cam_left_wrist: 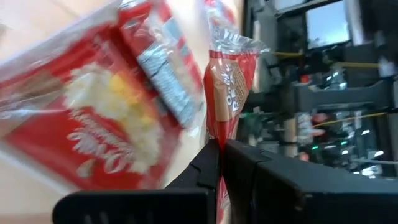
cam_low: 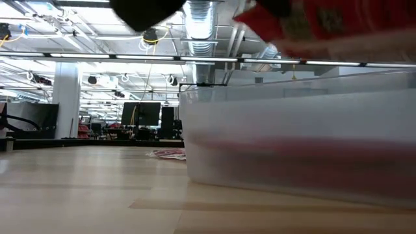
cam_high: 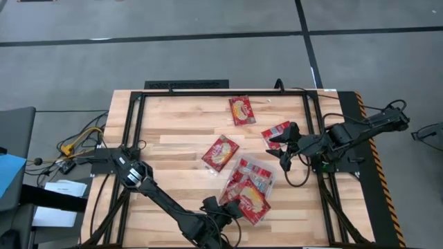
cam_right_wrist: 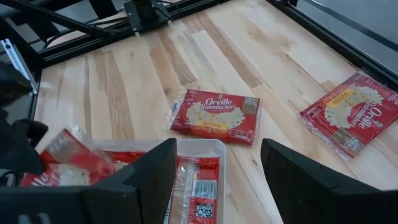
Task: Sort popcorn bags into baskets
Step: Put the red popcorn bag into the transparent bin
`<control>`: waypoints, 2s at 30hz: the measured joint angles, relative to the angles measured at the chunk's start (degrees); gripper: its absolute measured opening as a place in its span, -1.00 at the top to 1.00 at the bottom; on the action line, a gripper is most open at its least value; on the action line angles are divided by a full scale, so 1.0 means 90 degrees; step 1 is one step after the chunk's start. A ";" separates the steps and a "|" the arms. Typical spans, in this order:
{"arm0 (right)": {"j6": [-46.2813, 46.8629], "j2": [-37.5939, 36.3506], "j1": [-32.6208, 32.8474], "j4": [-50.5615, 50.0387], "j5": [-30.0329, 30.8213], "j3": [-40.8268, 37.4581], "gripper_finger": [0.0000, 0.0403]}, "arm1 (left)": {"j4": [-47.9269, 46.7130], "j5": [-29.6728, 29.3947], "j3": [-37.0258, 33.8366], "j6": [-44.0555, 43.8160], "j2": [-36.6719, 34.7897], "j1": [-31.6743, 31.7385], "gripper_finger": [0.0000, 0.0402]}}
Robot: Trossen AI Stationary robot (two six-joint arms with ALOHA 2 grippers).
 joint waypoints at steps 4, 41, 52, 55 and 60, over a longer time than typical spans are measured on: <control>0.0012 0.0000 0.0000 0.0000 0.0000 0.0000 -0.29 | -0.0286 0.0090 -0.0005 -0.0011 0.0078 0.0046 1.00; 0.0020 0.0000 0.0000 0.0000 -0.0024 0.0000 -0.29 | -0.1346 0.0664 -0.0003 0.0003 0.0093 0.0211 1.00; 0.0019 -0.0002 0.0000 -0.0002 -0.0024 0.0000 -0.29 | -0.1207 0.0791 -0.0003 0.0338 0.0093 0.0206 1.00; 0.0019 -0.0001 0.0000 0.0000 -0.0025 0.0000 -0.29 | -0.1019 0.1065 -0.0003 0.0615 0.0093 0.0211 1.00; 0.0019 0.0000 0.0000 0.0000 -0.0027 0.0000 -0.29 | -0.0939 0.1278 -0.0003 0.0668 0.0093 0.0209 0.98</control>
